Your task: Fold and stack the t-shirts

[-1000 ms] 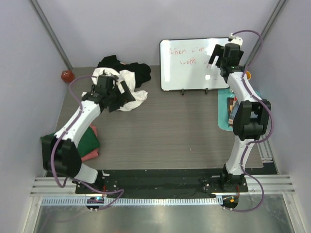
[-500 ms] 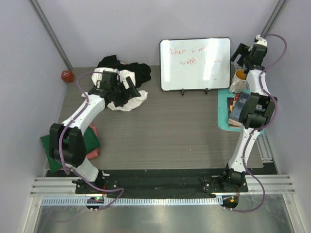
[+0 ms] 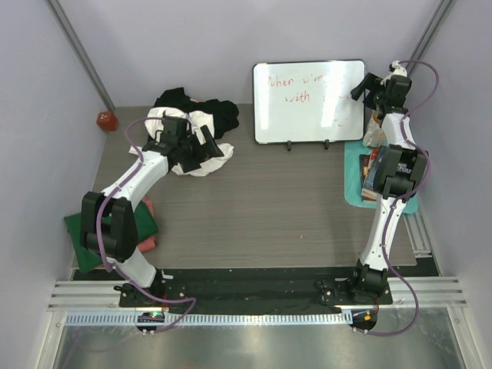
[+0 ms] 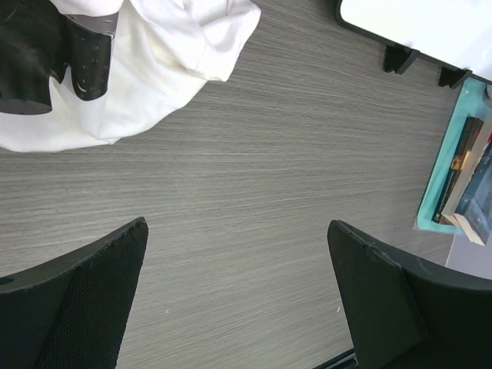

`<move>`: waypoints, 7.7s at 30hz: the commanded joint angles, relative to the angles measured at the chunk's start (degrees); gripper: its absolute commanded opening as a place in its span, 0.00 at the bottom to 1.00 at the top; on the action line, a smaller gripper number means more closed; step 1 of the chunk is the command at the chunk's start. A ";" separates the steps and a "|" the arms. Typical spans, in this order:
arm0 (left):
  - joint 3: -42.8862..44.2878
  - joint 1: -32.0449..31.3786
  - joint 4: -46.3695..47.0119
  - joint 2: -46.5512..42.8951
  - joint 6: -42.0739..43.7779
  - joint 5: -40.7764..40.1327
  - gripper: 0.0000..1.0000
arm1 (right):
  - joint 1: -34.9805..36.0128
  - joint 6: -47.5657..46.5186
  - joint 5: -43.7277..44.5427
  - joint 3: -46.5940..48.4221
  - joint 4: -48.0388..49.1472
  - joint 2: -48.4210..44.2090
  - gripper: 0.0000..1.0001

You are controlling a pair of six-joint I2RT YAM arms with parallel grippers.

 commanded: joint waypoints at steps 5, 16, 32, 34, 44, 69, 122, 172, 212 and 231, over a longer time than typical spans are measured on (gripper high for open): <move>-1.34 0.09 3.09 -0.46 0.55 1.61 1.00 | 0.09 2.11 -3.87 3.17 2.89 2.50 1.00; -2.22 0.00 3.53 -1.25 -0.33 1.26 1.00 | 0.35 6.77 -11.52 1.24 7.11 3.21 0.98; -2.57 -0.18 2.66 -3.62 0.81 0.30 1.00 | 1.41 2.56 -8.20 -2.36 5.70 -2.67 0.97; -2.66 -0.09 2.74 -3.54 0.90 0.21 1.00 | 1.58 1.94 -7.83 -1.75 5.53 -4.26 0.98; -3.71 -0.18 3.44 -2.83 0.72 1.09 1.00 | 1.67 2.29 -8.36 3.78 2.37 -7.78 0.99; -4.42 -0.26 3.18 -5.64 0.55 0.38 1.00 | 2.28 -2.19 8.31 -21.73 -3.78 -32.72 1.00; 23.97 -21.36 3.97 24.94 -0.77 9.26 1.00 | -19.25 18.38 25.75 -70.57 -13.81 -51.21 1.00; 45.51 -26.10 4.94 41.82 -2.71 15.33 1.00 | -12.92 15.39 11.15 -79.44 -11.17 -47.32 0.19; 10.09 -17.93 4.33 13.69 -0.77 2.49 1.00 | 20.20 21.44 -15.48 -93.42 10.79 -63.60 0.01; -10.04 -17.75 14.60 10.61 -3.67 10.84 1.00 | 27.77 26.20 -11.61 -89.46 25.39 -48.21 0.01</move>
